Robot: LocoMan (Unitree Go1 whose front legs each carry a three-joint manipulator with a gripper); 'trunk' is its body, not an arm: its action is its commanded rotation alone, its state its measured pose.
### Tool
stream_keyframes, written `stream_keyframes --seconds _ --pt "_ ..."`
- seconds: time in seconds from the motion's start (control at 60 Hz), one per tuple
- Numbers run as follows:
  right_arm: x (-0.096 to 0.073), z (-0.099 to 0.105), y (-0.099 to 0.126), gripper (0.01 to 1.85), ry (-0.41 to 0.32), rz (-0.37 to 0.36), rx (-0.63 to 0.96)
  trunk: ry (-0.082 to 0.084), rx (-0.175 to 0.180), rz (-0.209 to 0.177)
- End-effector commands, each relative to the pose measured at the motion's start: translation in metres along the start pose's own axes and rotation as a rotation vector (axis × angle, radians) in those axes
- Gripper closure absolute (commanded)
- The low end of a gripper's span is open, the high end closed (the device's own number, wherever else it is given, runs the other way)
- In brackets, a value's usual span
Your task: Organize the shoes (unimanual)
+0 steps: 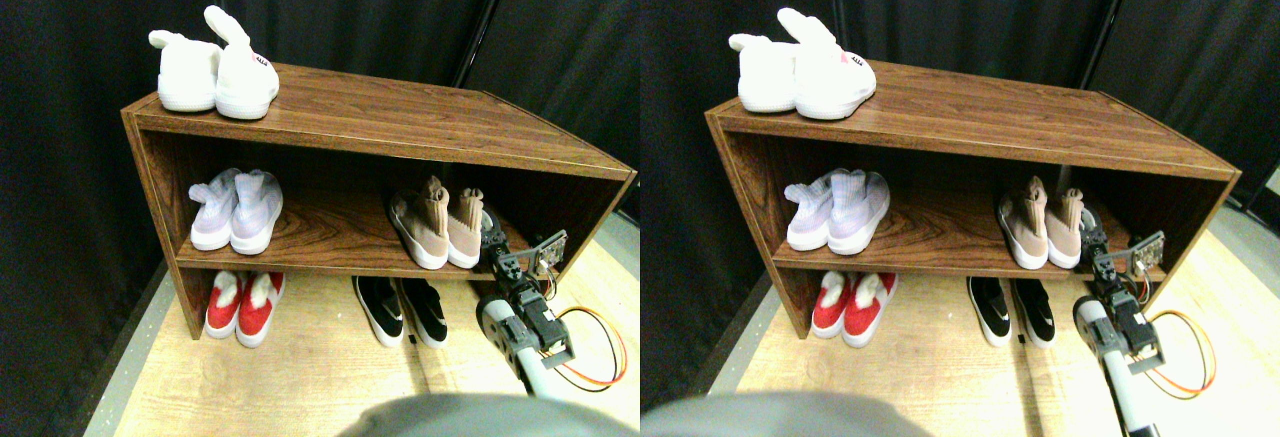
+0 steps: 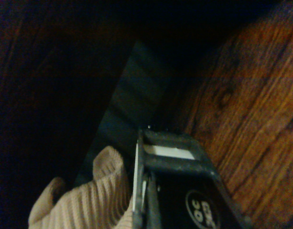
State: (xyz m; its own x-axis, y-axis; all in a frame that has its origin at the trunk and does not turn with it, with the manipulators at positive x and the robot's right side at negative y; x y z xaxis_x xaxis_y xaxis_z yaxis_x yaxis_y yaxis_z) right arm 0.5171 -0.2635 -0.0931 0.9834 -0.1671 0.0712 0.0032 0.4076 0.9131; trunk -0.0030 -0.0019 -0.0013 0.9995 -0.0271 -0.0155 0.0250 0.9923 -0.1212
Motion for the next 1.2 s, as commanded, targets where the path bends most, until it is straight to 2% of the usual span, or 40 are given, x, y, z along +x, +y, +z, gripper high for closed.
stream_keyframes --seconds 0.017,0.3,0.483,0.717,1.0,1.1,1.2 --pt "0.001 -0.005 0.005 1.8 0.029 0.023 0.033 0.023 -0.009 0.014" --pt "0.0 -0.003 0.006 1.8 -0.005 0.011 0.024 0.022 -0.01 0.013" --pt "0.005 0.008 0.003 1.8 -0.034 0.028 0.008 0.022 -0.01 0.013" --pt "0.007 0.024 0.0 1.8 -0.042 0.052 -0.051 0.022 0.018 -0.012" --pt "-0.007 0.033 0.006 1.8 -0.02 0.107 -0.016 0.023 0.036 -0.032" --pt "-0.02 0.036 0.009 1.8 -0.022 0.144 -0.01 0.021 0.039 -0.035" --pt "-0.04 0.04 0.015 1.8 -0.025 0.185 -0.015 0.023 0.041 -0.037"
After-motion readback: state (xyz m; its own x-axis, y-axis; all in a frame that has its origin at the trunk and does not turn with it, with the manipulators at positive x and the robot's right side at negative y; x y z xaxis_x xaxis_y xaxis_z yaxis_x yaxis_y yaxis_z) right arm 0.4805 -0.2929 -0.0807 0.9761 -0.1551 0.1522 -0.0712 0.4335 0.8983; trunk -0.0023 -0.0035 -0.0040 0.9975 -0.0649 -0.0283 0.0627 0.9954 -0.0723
